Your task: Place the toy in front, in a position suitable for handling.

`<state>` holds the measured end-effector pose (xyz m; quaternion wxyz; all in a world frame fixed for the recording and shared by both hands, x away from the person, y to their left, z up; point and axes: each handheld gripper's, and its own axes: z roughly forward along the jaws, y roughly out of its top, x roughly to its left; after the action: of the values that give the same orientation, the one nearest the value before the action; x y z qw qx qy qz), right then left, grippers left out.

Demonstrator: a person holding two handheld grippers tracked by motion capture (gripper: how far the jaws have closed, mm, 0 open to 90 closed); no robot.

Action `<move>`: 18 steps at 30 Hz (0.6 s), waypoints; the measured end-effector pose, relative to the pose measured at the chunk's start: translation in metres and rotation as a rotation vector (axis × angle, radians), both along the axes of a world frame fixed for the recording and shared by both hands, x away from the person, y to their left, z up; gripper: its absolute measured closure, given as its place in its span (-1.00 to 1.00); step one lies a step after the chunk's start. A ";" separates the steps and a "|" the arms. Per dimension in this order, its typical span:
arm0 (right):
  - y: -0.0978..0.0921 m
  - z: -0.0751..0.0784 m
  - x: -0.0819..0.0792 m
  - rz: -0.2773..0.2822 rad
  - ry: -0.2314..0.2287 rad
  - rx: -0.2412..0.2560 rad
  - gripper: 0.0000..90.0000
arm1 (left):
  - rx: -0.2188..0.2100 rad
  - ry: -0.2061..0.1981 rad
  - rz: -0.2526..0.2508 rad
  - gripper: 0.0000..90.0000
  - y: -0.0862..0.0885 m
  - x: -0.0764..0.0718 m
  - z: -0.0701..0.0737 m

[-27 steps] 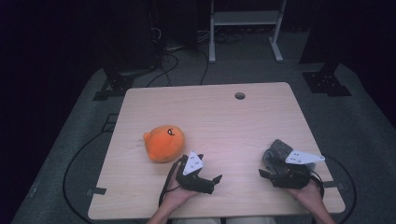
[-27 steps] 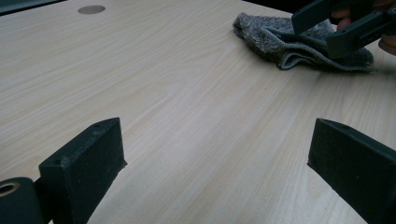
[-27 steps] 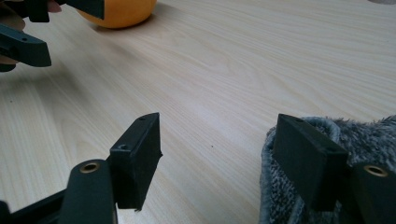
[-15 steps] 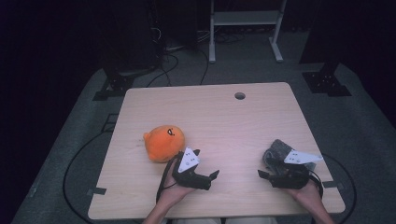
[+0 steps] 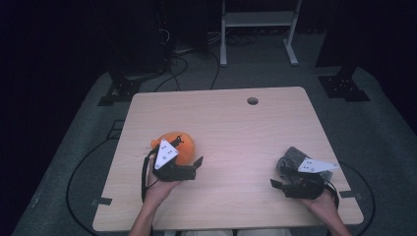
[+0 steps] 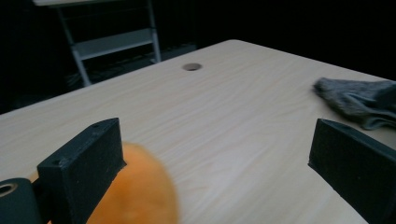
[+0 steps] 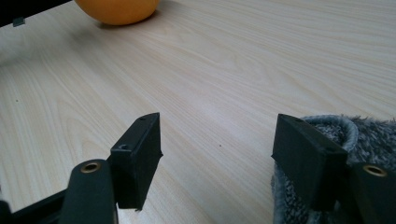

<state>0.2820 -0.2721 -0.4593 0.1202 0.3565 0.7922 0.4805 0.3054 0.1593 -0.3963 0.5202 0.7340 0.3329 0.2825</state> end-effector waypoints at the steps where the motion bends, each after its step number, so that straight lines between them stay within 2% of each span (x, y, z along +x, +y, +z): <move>1: 0.000 0.000 0.000 0.000 0.000 0.000 -0.31 | 0.000 0.000 0.000 -0.95 0.000 0.000 0.000; 4: 0.000 0.000 -0.001 0.001 -0.002 0.002 -0.31 | 0.003 -0.019 0.046 -0.95 0.016 0.003 0.002; 5: 0.000 0.001 -0.001 0.000 0.000 0.006 -0.31 | 0.024 -0.027 0.073 -0.95 0.025 0.005 0.001; 7: 0.000 0.001 -0.001 0.001 -0.001 0.005 -0.31 | 0.030 -0.025 0.083 -0.95 0.029 0.006 0.000; 11: 0.001 0.001 -0.002 0.004 -0.005 0.003 -0.31 | 0.065 -0.009 0.122 -0.91 0.041 0.013 -0.009; 16: 0.001 0.001 -0.002 0.004 -0.004 0.005 -0.31 | 0.112 0.029 0.143 -0.85 0.047 0.022 -0.022; 18: 0.001 0.001 -0.002 0.008 -0.006 0.003 -0.31 | 0.115 0.052 0.141 -0.85 0.050 0.026 -0.025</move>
<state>0.2798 -0.2716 -0.4578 0.1204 0.3521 0.7925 0.4832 0.3316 0.2097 -0.4217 0.4471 0.7446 0.3804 0.3178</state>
